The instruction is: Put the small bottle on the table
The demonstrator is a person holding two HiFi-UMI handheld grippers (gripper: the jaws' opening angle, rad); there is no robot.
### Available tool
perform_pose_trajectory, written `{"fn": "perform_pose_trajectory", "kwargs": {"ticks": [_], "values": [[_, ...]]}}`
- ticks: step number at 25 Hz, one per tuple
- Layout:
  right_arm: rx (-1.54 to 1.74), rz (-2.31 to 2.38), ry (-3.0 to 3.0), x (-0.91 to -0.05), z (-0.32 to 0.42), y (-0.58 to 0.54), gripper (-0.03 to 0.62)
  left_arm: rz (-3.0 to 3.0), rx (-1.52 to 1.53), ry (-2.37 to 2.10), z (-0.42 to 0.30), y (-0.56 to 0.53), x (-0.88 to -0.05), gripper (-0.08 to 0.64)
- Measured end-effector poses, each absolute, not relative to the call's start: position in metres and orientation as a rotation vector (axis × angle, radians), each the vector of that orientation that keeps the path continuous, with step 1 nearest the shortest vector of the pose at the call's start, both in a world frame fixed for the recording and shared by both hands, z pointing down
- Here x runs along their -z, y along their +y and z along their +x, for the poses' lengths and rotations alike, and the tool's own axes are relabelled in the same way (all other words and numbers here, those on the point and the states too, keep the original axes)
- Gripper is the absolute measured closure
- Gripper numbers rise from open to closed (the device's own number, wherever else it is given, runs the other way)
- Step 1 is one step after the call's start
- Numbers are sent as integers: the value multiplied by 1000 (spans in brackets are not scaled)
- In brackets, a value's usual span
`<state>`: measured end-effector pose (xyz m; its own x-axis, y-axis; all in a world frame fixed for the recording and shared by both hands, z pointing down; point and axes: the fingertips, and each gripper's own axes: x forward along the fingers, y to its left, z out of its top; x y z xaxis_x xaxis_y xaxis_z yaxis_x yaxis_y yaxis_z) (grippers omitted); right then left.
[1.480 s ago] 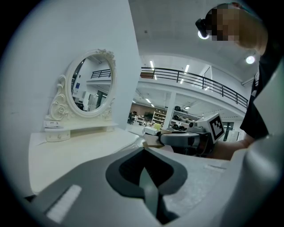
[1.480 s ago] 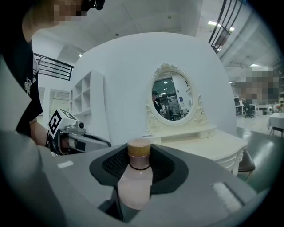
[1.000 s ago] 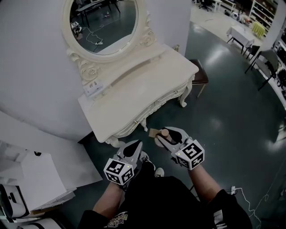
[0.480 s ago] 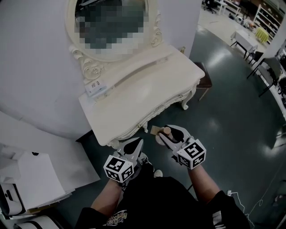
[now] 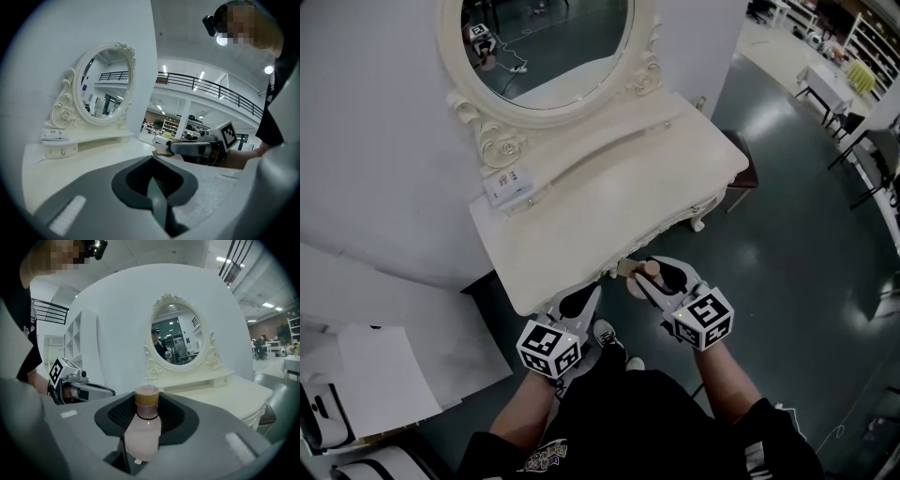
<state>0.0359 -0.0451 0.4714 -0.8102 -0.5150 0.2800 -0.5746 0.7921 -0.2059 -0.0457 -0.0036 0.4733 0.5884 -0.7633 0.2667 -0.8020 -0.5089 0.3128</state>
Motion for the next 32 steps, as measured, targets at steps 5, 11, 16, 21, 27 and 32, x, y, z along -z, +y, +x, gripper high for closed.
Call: {"fn": "perform_pose_trajectory", "kwargs": {"ticks": [5, 11, 16, 21, 27, 32], "values": [[-418, 834, -2774, -473, 16, -69, 426, 2404, -119, -1275, -66, -26, -475, 560], [-422, 832, -2777, -476, -4, -99, 426, 2393, -119, -1275, -85, -54, -481, 560], [-433, 842, -2760, -482, -18, -118, 426, 2391, -116, -1252, -96, -73, -486, 560], [-422, 866, -2756, -481, -28, -131, 426, 2411, -109, -1243, -109, -86, -483, 560], [-401, 865, -2759, -475, -40, -139, 426, 2430, -103, -1244, -120, -91, -476, 560], [-379, 838, -2769, -471, -53, -143, 426, 2425, -101, -1257, -129, -91, -476, 560]]}}
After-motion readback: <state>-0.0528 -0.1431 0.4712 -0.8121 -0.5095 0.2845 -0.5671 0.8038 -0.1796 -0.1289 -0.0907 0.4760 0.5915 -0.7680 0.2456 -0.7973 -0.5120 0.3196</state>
